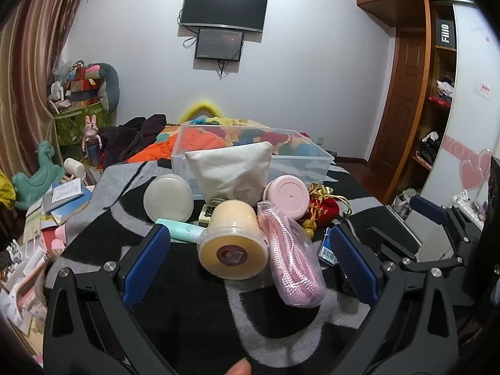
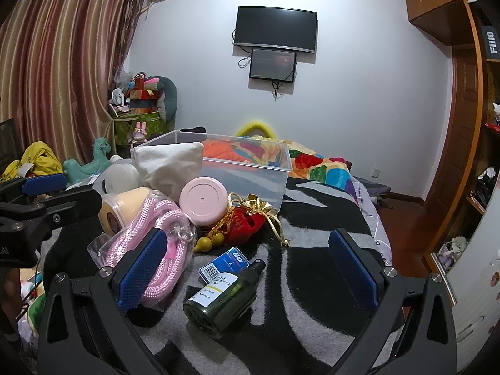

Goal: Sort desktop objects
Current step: 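Move both tools toward the cream jar and green bottle on the blanket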

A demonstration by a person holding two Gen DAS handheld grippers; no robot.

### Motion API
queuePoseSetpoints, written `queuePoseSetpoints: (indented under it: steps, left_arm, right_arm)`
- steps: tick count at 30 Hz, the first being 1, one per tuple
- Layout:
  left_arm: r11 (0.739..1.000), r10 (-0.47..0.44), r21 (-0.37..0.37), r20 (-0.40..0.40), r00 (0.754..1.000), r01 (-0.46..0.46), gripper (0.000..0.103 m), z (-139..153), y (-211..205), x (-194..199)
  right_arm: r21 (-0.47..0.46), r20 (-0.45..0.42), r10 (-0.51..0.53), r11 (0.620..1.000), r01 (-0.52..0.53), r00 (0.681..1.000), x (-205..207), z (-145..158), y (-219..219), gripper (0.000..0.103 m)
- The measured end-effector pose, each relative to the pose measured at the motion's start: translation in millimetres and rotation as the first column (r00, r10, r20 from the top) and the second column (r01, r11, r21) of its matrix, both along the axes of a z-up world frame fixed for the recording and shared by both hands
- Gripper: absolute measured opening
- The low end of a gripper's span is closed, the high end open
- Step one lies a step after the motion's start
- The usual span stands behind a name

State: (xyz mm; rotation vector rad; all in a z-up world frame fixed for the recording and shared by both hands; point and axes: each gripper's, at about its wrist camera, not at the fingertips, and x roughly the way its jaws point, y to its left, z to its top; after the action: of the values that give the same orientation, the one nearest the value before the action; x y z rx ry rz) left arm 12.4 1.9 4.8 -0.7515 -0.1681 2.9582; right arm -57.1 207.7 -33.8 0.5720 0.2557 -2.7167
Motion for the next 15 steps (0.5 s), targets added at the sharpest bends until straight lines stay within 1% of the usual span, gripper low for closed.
queuePoseSetpoints:
  steps: [4,8,10,15]
  left_arm:
    - [1.000,-0.024,-0.020,0.006,1.000,0.024,0.103,0.1,-3.0,2.5]
    - [0.997,-0.031,-0.065,0.034,0.999,0.033,0.103,-2.6,-8.3,4.8]
    - [0.997,-0.057,-0.057,0.058,0.997,0.060,0.103,-3.6,-13.2,4.8]
    - [0.998,-0.043,-0.050,0.090,0.995,0.048,0.103,-7.7,-19.1,1.3]
  right_arm:
    - [0.012,-0.002,0.011,1.000,-0.011,1.000,1.3,-1.6,-0.8,0.103]
    - [0.004,0.018,0.038,0.999,-0.038,0.999,6.0,-5.5,2.1,0.103]
    - [0.009,0.034,0.045,0.999,-0.046,0.998,6.8,-9.4,3.0,0.103]
    - [0.028,0.063,0.051,0.998,-0.053,0.997,8.8,-18.3,6.4,0.103]
